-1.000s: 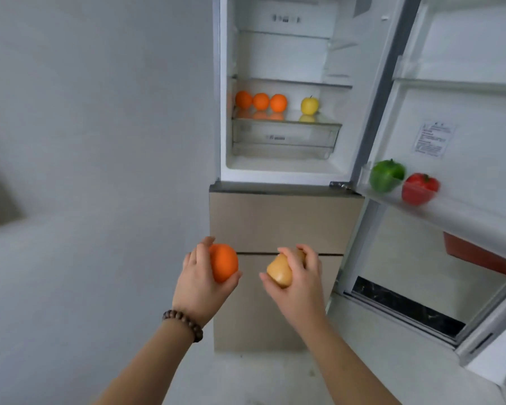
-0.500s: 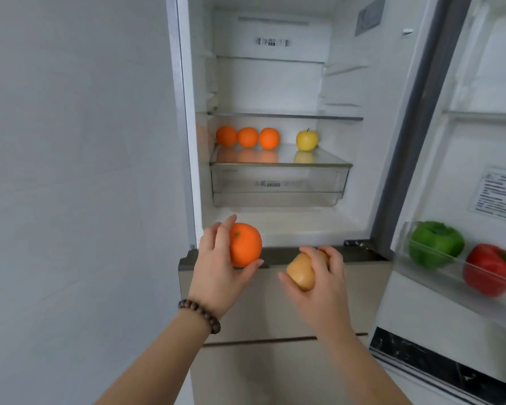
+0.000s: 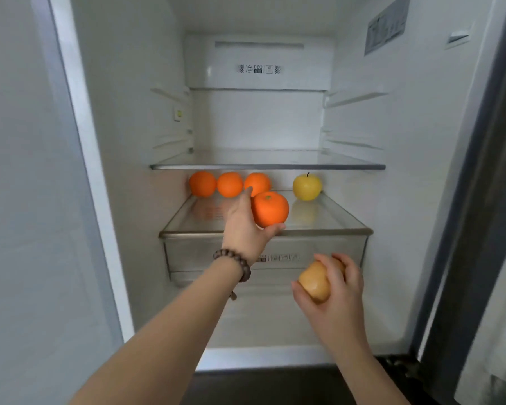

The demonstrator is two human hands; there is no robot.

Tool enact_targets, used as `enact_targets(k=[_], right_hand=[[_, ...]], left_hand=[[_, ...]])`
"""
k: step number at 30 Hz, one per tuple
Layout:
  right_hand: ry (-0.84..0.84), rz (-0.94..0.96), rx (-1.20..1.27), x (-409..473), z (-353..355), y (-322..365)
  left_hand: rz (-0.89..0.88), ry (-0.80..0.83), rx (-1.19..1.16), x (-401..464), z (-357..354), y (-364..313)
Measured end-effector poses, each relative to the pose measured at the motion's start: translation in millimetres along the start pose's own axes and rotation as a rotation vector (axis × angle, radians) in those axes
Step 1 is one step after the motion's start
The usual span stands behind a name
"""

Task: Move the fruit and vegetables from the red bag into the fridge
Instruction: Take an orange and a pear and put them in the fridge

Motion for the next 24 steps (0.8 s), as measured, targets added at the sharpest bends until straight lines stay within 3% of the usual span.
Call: enact_targets(k=[5, 10, 24], right_hand=[[-0.026, -0.024, 0.069, 13.3, -11.1, -19.9], [-0.037, -0.039, 0.096, 13.7, -14.6, -26.6], [-0.052, -0.036, 0.088, 12.2, -3.0, -20.7]], left_hand=[[0.120, 0.233, 0.182, 75.4, -44.1, 15.9], [0.192, 0.445, 0.194, 115.3, -78.1, 26.2], [0.124, 0.349, 0.307, 126.6, -91.7, 23.9]])
Point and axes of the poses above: each hand's wrist, its own x-axis towards the middle knuckle, its own z-axis out of the back of the hand, y = z × x, the point moved 7 cm from there along x, towards the middle knuckle
